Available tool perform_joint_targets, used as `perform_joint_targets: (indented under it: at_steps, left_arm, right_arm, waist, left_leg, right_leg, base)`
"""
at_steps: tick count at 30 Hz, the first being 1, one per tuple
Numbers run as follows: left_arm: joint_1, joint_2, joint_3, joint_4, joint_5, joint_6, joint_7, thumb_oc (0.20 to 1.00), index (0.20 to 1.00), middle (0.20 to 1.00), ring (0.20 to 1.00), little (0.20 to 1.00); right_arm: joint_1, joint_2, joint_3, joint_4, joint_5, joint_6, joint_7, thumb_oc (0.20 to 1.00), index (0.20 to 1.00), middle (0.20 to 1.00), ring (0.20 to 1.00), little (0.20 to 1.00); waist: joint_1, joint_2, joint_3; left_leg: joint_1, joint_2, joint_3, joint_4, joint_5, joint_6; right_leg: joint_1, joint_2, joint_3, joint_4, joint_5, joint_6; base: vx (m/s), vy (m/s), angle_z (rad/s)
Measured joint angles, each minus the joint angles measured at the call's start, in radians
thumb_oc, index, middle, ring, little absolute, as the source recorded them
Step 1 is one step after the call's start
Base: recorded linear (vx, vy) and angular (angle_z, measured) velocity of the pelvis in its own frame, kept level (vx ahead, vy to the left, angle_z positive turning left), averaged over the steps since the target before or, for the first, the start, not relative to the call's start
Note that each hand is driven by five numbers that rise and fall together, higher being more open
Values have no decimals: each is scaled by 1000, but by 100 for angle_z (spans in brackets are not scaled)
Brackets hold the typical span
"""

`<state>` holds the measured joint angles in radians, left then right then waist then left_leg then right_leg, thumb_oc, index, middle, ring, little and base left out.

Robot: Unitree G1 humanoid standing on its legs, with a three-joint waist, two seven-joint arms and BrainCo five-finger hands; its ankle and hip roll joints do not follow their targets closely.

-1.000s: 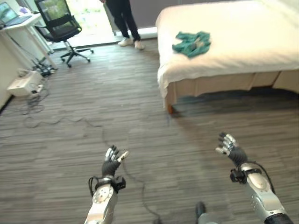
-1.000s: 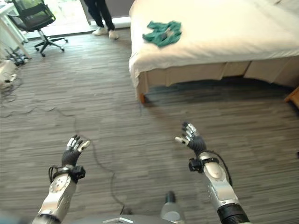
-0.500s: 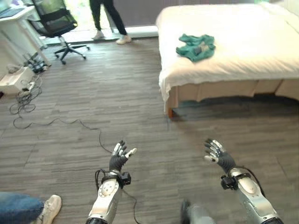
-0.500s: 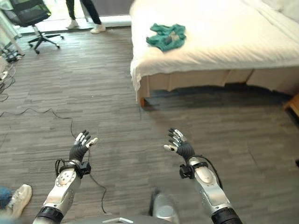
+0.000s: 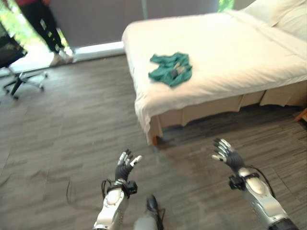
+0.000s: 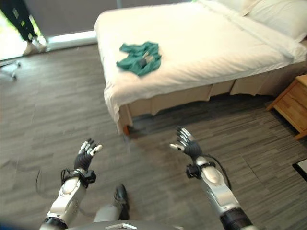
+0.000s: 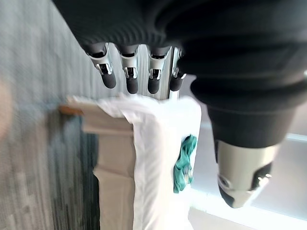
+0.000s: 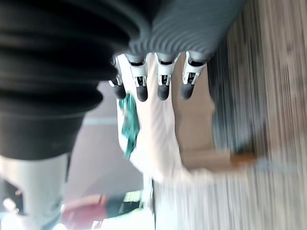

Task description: Pick up bed clothes into laundry basket.

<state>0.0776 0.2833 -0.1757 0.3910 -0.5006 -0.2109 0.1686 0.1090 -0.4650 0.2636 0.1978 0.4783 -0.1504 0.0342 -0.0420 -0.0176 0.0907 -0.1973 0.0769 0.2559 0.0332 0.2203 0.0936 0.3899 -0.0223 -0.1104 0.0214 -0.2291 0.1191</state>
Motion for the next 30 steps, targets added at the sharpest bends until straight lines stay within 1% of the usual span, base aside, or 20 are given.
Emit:
perform_joint_targets:
  at_steps: [1,3,4,5,6,8,9,10,11,12,14,15,17,18,19,21,23,24,26,30]
  left_arm:
    - [-7,-3,9,-1,0,-1,1,1000,1000,1000,1000,1000]
    - [-32,-5,14,1,1,0,1,1000,1000,1000,1000,1000]
    - [-77,-3,27,1,1,0,-1,1000,1000,1000,1000,1000]
    - [-92,-5,26,4,2,0,0,1000,1000,1000,1000,1000]
    - [-93,-5,26,9,3,-1,-1,1000,1000,1000,1000,1000]
    - [-77,1,27,9,5,0,5,1000,1000,1000,1000,1000]
    - [-70,11,26,14,13,5,13,1000,1000,1000,1000,1000]
    - [-62,23,26,12,21,4,14,1000,1000,1000,1000,1000]
    - [-69,69,32,8,54,8,15,1000,1000,1000,1000,1000]
    - [-79,76,24,6,78,25,15,1000,1000,1000,1000,1000]
    - [-83,56,20,-1,84,24,14,1000,1000,1000,1000,1000]
    - [-95,60,23,-2,85,25,9,1000,1000,1000,1000,1000]
    - [-104,57,22,-3,84,23,1,1000,1000,1000,1000,1000]
    - [-99,52,25,1,84,17,-3,1000,1000,1000,1000,1000]
    - [-97,59,25,26,84,21,-9,1000,1000,1000,1000,1000]
    - [-80,63,24,28,84,23,-15,1000,1000,1000,1000,1000]
    - [-69,64,6,24,85,26,-19,1000,1000,1000,1000,1000]
    - [-52,55,6,6,84,25,-21,1000,1000,1000,1000,1000]
    - [-25,25,-4,-8,83,27,-26,1000,1000,1000,1000,1000]
    - [-17,28,-10,-37,78,27,-44,1000,1000,1000,1000,1000]
  right_arm:
    - [13,1,0,1,-2,0,5,1000,1000,1000,1000,1000]
    - [23,-3,-16,3,-9,2,15,1000,1000,1000,1000,1000]
    - [26,5,-38,-4,-10,2,16,1000,1000,1000,1000,1000]
    - [24,5,-43,2,-10,5,15,1000,1000,1000,1000,1000]
    - [20,7,-43,3,-11,11,14,1000,1000,1000,1000,1000]
    - [24,16,-43,1,-11,11,13,1000,1000,1000,1000,1000]
    - [11,26,-46,0,-11,12,5,1000,1000,1000,1000,1000]
    - [18,51,-60,-10,-12,8,-2,1000,1000,1000,1000,1000]
    - [31,58,-64,-38,-56,6,-14,1000,1000,1000,1000,1000]
    - [55,63,-102,-45,-76,15,-42,1000,1000,1000,1000,1000]
    - [40,40,-102,-50,-78,21,-54,1000,1000,1000,1000,1000]
    - [31,42,-102,-54,-82,18,-55,1000,1000,1000,1000,1000]
    - [34,33,-99,-52,-85,18,-59,1000,1000,1000,1000,1000]
    - [23,30,-101,-42,-86,18,-64,1000,1000,1000,1000,1000]
    - [5,34,-103,-36,-86,15,-74,1000,1000,1000,1000,1000]
    - [-20,31,-109,-24,-86,15,-78,1000,1000,1000,1000,1000]
    - [-30,29,-122,-22,-86,15,-88,1000,1000,1000,1000,1000]
    - [-48,17,-123,-13,-86,16,-91,1000,1000,1000,1000,1000]
    - [-144,-38,-123,31,-88,19,-94,1000,1000,1000,1000,1000]
    - [-274,-122,-139,18,-155,22,-115,1000,1000,1000,1000,1000]
  waist:
    - [-9,-7,1]
    - [-15,-13,-3]
    - [-18,-36,4]
    - [-23,-26,7]
    - [-21,-1,17]
    - [-14,26,24]
    - [-10,38,36]
    - [-22,39,31]
    - [-58,-9,54]
    - [-99,-4,92]
    - [-96,53,101]
    - [-99,51,106]
    - [-120,28,104]
    - [-118,26,95]
    - [-120,14,94]
    - [-112,-15,84]
    - [-96,-34,77]
    - [-79,-36,75]
    - [-44,11,61]
    - [-16,10,61]
  left_leg:
    - [23,-22,-17,-32,1,-1]
    - [49,-61,-23,-64,2,-2]
    - [49,-130,-19,-26,-27,8]
    - [51,-148,-18,4,-88,8]
    - [70,-149,-24,10,-90,15]
    - [115,-155,-5,-7,-153,9]
    - [156,-143,38,-45,-177,9]
    - [169,-152,43,-59,-189,17]
    - [182,-221,91,6,-235,82]
    - [232,-211,87,5,-286,85]
    - [252,-175,87,-38,-265,60]
    - [253,-168,80,-49,-221,55]
    - [278,-169,47,-44,-207,32]
    - [304,-161,-35,-58,-236,2]
    - [332,-154,-45,-65,-220,0]
    - [369,-153,-83,-67,-237,-32]
    - [410,-150,-123,-67,-260,-69]
    - [431,-141,-135,-71,-272,-88]
    - [416,-80,-126,-44,-259,-148]
    - [378,-30,-119,11,-268,-182]
  right_leg:
    - [-23,-22,-13,38,-12,-2]
    - [-15,-60,-28,-72,-6,3]
    - [-22,-128,-32,-97,59,3]
    - [-21,-146,-51,-45,36,8]
    - [-34,-153,-51,26,26,10]
    - [-101,-171,-31,214,25,12]
    - [-228,-201,-10,493,23,3]
    - [-347,-236,-19,695,60,-18]
    - [-506,-278,74,920,199,12]
    - [-593,-320,71,1044,242,21]
    - [-699,-298,-33,799,99,-2]
    - [-710,-287,-59,622,105,5]
    - [-712,-264,-44,473,127,19]
    - [-691,-195,26,300,143,25]
    - [-649,-152,85,106,211,15]
    - [-639,-136,88,30,314,1]
    - [-588,-151,47,-19,350,1]
    - [-573,-150,23,-17,429,-48]
    - [-519,-97,-20,-74,421,-85]
    - [-449,-78,-60,-107,388,-140]
  base:
    - [371,166,-6]
    - [380,229,-1]
    - [297,229,34]
    - [300,283,43]
    - [252,340,27]
    - [235,348,-4]
    - [262,369,-5]
    - [437,486,10]
    - [622,400,71]
    - [427,157,44]
    - [264,-23,-6]
    - [342,-123,16]
    - [287,-113,50]
    - [185,-75,55]
    - [245,-142,55]
    - [255,-210,51]
    - [134,-204,56]
    - [134,-202,50]
    - [171,-195,37]
    - [130,-184,32]
